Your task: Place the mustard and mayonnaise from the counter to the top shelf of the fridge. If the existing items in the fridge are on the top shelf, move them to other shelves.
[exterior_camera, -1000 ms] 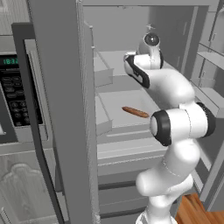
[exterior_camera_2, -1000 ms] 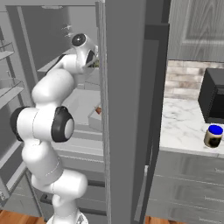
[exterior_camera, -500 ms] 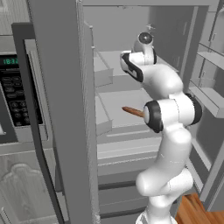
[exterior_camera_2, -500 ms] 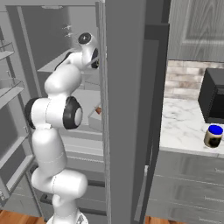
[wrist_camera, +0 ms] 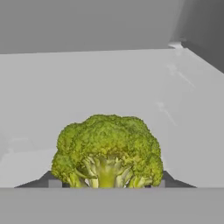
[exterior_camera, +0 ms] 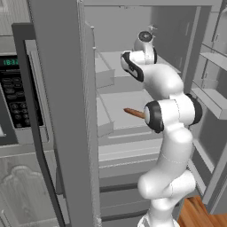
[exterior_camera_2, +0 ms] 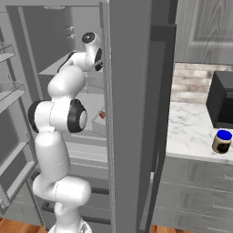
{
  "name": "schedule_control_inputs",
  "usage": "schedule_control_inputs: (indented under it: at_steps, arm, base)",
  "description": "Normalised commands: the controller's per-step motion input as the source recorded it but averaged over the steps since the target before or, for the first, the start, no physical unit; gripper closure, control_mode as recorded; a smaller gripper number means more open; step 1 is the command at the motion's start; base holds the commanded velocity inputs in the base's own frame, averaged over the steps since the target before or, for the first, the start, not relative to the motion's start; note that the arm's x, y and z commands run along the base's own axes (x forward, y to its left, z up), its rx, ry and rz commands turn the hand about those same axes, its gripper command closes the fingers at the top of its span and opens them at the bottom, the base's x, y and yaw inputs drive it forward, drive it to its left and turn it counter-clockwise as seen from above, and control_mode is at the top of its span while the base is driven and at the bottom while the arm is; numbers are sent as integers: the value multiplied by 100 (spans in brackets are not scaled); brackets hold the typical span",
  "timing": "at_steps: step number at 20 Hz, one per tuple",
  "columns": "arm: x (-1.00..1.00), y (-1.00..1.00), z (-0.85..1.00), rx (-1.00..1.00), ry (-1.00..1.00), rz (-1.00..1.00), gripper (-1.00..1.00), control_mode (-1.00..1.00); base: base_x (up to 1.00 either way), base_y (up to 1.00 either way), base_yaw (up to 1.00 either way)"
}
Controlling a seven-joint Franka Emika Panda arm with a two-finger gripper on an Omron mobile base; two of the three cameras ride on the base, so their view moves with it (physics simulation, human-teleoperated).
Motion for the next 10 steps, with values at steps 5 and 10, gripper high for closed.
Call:
schedule_control_inputs:
  at_steps: [5, 10]
  arm:
    - [-37, 0, 0, 0, -8, 0, 100, -100]
    - [-100, 5, 19, 0, -50, 0, 100, -100]
  base:
    - [0, 0, 0]
    - [0, 0, 0]
